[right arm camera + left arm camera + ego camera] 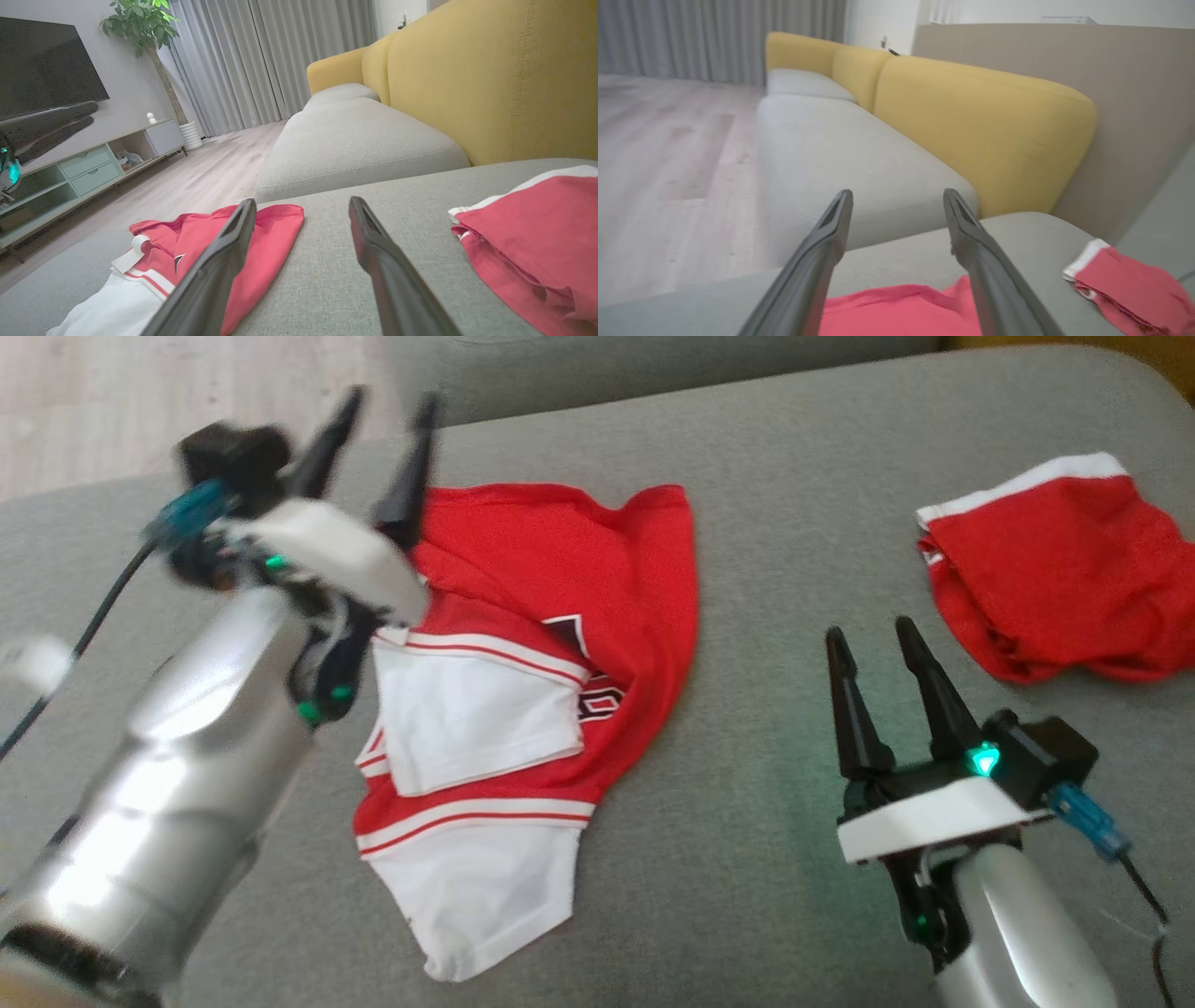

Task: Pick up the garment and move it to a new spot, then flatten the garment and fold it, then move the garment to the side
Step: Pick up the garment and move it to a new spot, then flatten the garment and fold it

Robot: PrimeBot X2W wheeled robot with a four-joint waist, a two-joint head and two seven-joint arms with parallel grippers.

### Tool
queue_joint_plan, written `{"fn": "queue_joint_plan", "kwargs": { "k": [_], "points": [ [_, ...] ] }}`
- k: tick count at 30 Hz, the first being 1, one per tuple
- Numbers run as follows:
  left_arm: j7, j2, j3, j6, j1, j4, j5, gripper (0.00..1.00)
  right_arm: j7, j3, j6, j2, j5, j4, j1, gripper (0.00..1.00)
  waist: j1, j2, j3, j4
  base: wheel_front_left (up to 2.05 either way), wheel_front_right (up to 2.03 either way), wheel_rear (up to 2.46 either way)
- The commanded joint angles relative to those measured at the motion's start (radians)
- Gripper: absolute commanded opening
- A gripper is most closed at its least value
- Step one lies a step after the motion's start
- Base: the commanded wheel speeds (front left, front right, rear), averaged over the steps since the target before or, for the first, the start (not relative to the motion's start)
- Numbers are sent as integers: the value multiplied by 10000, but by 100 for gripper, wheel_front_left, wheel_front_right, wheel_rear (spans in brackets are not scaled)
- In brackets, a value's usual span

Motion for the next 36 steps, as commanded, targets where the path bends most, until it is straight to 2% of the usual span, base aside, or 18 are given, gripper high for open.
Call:
{"fn": "queue_joint_plan", "kwargs": {
  "k": [1, 5, 9, 11, 15, 18, 21, 25, 29, 30, 36],
  "points": [
    [-435, 562, 388, 161, -122, -211, 144, 100, -107, 111, -7, -20, -51, -363, 15, 100, 0, 0, -114, 205, 0, 0, 0],
    [-1279, 1070, 709, 591, 983, -578, 342, 100, -107, -201, -7, -20, -268, -425, 220, 100, 0, 0, -297, 686, 0, 0, 0],
    [-1487, 1336, 1480, 1366, 2506, -1594, 841, 100, -107, -568, -7, -20, -503, -474, 484, 100, 0, 0, -467, 1203, 0, 0, 0],
    [-1494, 1203, 2108, 1736, 3528, -2382, 1233, 100, -107, -730, -7, -20, -583, -475, 603, 100, 0, 0, -546, 1424, 0, 0, 0],
    [-1497, 628, 3159, 2074, 5528, -3594, 2018, 100, -107, -955, -7, -20, -734, -418, 812, 100, 0, 0, -690, 1779, 0, 0, 0],
    [-1498, 99, 3719, 2014, 6461, -4042, 2508, 100, -107, -1164, -7, -20, 142, -222, 824, 100, 0, 0, -674, 2077, 0, 0, 0],
    [-1499, -277, 4100, 1804, 6813, -4146, 2959, 100, -59, -1243, -7, -20, -218, 53, 462, 100, 0, 0, -574, 2346, 0, 0, 0],
    [-1499, -580, 4363, 1457, 6784, -4068, 3451, 100, 759, -1930, -7, -20, -795, 946, -651, 100, 0, 0, -225, 2707, 0, 0, 0],
    [-1500, -889, 4496, 1179, 6565, -3908, 3816, 100, 1825, -2651, -7, -20, -1557, 2283, -2140, 100, 0, 0, 353, 3076, 0, 0, 0],
    [-1500, -1094, 4494, 1010, 6412, -3794, 3984, 100, 2205, -3005, -7, -20, -2051, 2978, -2910, 100, 0, 0, 658, 3300, 0, 0, 0],
    [-1500, -1709, 4562, 563, 6005, -3449, 4423, 100, 3034, -3924, -7, -396, -2970, 4976, -4790, 100, 0, 0, 1367, 3993, 0, 0, 0]
  ]
}}
